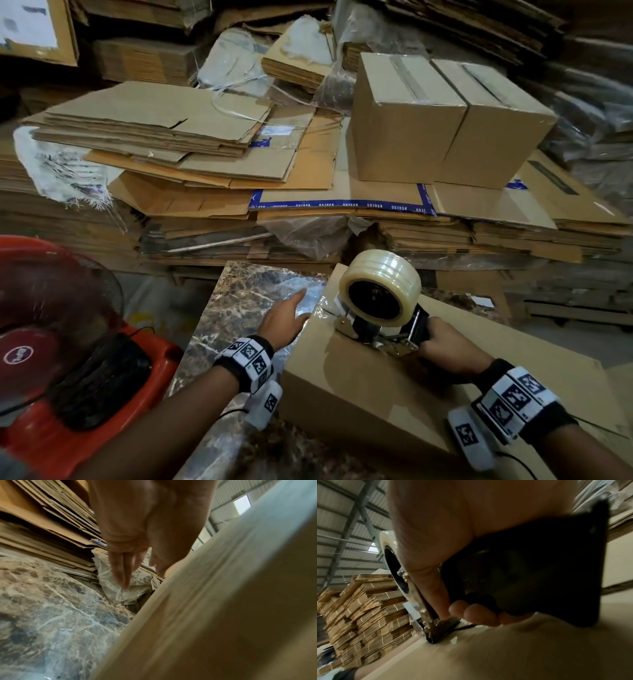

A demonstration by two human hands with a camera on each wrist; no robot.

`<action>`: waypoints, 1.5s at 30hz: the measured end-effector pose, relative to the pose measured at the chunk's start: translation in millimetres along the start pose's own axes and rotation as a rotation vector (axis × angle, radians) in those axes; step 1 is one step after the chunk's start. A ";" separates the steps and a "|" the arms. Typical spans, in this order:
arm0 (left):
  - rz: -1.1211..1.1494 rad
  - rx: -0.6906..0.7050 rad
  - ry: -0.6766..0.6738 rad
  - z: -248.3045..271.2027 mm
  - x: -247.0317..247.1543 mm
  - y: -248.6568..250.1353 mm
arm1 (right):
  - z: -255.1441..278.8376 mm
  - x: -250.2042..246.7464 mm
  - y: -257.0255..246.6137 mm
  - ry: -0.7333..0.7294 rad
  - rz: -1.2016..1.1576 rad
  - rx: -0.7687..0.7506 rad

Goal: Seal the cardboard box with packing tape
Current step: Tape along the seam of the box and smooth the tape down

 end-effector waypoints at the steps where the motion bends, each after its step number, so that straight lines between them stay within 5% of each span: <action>1: 0.038 -0.003 0.070 1.6 -9.8 2.6 | -1.3 -0.5 0.7 0.005 0.007 -0.003; 4: 0.533 -0.077 0.210 6.7 -25.1 13.7 | -3.1 -0.3 1.6 0.009 0.022 -0.014; 7: 0.910 -0.154 -0.023 21.8 3.1 44.4 | -4.3 1.1 1.8 0.006 0.027 -0.031; 11: 0.768 -0.168 -0.224 39.7 22.7 48.6 | -7.8 1.6 1.3 0.023 0.068 -0.049; 22: 0.752 -0.233 -0.134 41.6 16.8 52.5 | -5.9 -16.2 33.9 0.013 0.135 -0.044; 26: 0.475 -0.183 -0.209 42.5 9.8 53.5 | 11.8 -31.9 61.4 0.027 0.159 -0.044; 30: -0.271 0.148 -0.224 33.0 3.2 90.5 | 20.1 -32.0 52.5 0.053 0.207 -0.129; 33: -0.543 0.295 -0.349 40.8 27.8 123.1 | 18.9 -32.7 49.1 0.060 0.264 -0.166; 40: -0.676 0.239 -0.436 44.1 45.6 118.2 | 23.0 -39.0 58.8 0.040 0.296 -0.194; 45: -0.681 0.211 -0.443 44.3 44.5 120.4 | 35.2 -64.5 109.3 0.006 0.285 -0.229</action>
Point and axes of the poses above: each hand's wrist, its own z-axis away from the middle knuckle, its own x-axis out of the palm, y = z × x, the point moved 10 cm from there along -z, towards the middle knuckle, and after that the axes turned 12 degrees about x, right-handed, at the moved point
